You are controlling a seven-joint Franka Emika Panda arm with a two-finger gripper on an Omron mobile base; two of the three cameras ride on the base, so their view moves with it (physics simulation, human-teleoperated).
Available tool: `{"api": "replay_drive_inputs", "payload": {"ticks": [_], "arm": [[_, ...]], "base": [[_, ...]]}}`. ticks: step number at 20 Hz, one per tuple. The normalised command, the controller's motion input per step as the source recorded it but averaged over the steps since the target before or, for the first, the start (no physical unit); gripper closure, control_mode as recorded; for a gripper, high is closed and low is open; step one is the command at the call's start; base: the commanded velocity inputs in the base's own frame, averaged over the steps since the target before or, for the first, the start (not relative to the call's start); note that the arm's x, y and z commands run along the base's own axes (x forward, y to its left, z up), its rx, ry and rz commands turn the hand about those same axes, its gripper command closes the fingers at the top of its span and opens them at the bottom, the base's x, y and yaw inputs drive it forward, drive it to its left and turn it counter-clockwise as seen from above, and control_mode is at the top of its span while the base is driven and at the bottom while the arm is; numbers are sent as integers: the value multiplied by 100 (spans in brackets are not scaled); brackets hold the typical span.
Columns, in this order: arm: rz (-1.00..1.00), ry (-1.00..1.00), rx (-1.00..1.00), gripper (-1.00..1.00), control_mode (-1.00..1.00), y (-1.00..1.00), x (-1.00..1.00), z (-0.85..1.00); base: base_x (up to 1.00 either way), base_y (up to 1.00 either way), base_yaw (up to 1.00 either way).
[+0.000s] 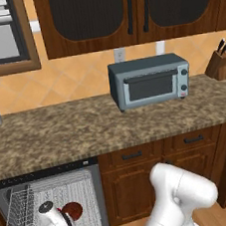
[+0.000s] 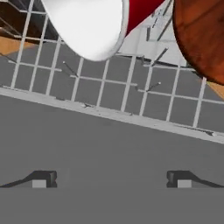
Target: Pick up the cup and bowl from the counter, place them in the dishwasher, and close the dishwasher door.
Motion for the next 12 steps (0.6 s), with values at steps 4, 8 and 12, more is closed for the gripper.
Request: {"api": "replay_drive_inputs", "payload": {"ticks": [4,8,12], "arm": [[0,13,0,-100,-100,30,61,-75],[-8,-10,-4,-100,-100,27,64,-45],[-10,-18,-7,-100,-100,8,64,-23]], "base": [[0,0,0],[0,0,0],[0,0,0]]}}
